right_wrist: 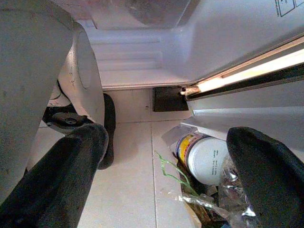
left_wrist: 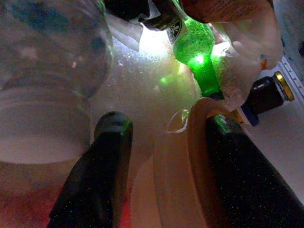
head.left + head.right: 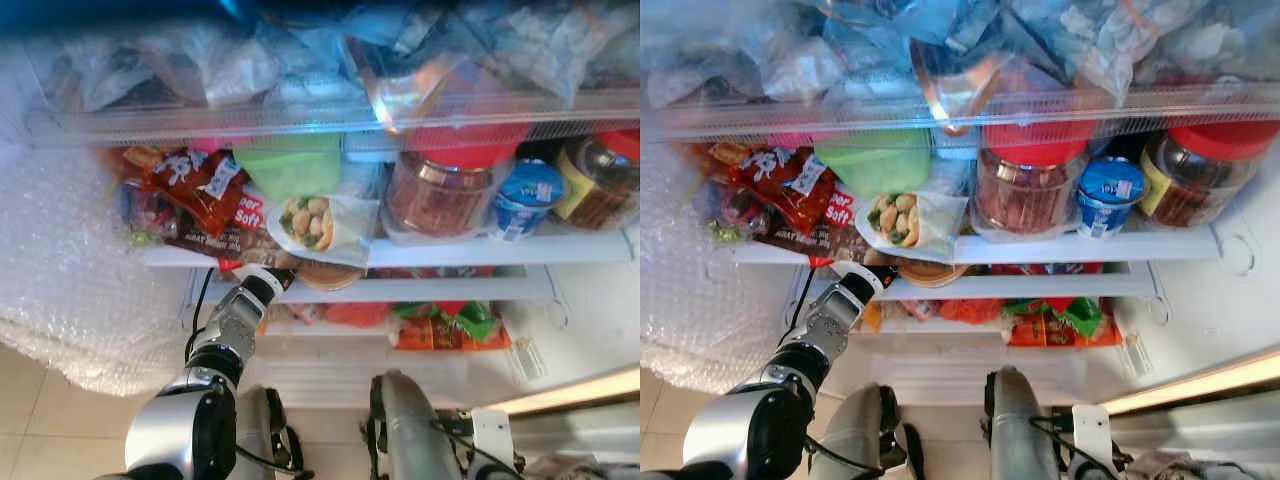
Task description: Restocking fridge
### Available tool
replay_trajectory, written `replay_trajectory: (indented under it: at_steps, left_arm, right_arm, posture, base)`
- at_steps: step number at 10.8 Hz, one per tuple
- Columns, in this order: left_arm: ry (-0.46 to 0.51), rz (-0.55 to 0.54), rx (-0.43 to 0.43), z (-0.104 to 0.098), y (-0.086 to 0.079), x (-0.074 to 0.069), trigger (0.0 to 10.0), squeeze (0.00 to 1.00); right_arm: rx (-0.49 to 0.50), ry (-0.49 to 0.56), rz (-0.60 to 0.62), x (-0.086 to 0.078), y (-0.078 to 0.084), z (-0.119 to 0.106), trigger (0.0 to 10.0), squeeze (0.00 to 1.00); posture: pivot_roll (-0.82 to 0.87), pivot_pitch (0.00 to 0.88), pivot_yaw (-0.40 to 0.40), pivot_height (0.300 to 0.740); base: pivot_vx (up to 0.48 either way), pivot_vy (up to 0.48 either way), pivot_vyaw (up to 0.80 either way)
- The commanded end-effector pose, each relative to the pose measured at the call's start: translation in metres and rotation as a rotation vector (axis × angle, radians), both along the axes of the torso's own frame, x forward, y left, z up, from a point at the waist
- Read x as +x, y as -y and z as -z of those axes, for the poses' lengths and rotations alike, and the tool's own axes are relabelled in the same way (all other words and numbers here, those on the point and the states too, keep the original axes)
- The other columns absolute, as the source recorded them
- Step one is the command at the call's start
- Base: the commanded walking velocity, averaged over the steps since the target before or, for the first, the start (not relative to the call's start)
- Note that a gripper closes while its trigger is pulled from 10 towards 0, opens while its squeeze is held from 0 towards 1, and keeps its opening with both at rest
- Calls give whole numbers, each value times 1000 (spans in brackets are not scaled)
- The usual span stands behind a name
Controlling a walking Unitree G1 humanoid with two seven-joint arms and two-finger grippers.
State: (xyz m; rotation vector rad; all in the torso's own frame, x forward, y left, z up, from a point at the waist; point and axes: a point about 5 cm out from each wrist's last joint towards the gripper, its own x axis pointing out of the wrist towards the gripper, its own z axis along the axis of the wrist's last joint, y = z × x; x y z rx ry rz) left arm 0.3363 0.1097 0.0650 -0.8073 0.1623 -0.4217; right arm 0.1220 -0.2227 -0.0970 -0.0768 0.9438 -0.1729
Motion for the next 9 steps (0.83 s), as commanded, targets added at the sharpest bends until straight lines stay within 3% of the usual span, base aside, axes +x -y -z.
replay_trajectory:
  at_steps: [1,2,3,9]
  left_arm:
    - [-80,4,16,18,-4,-11,10000,1000]
    - [-68,27,-5,18,-4,-14,10000,1000]
    - [-57,43,-11,18,-4,-16,10000,0]
    - [-27,-11,-49,9,-11,-15,10000,0]
  right_arm:
    - [25,-43,0,-13,-7,6,10000,0]
    - [25,-42,1,-13,-7,6,10000,0]
    - [25,-41,2,-13,-7,6,10000,0]
    - [24,-40,2,-12,-7,6,10000,0]
  posture:
    - [-107,177,61,645]
    - [-105,176,63,645]
    - [-106,175,63,645]
    - [-103,170,64,645]
  base:
    - [0,0,0]
    - [0,0,0]
    - [0,0,0]
    - [0,0,0]
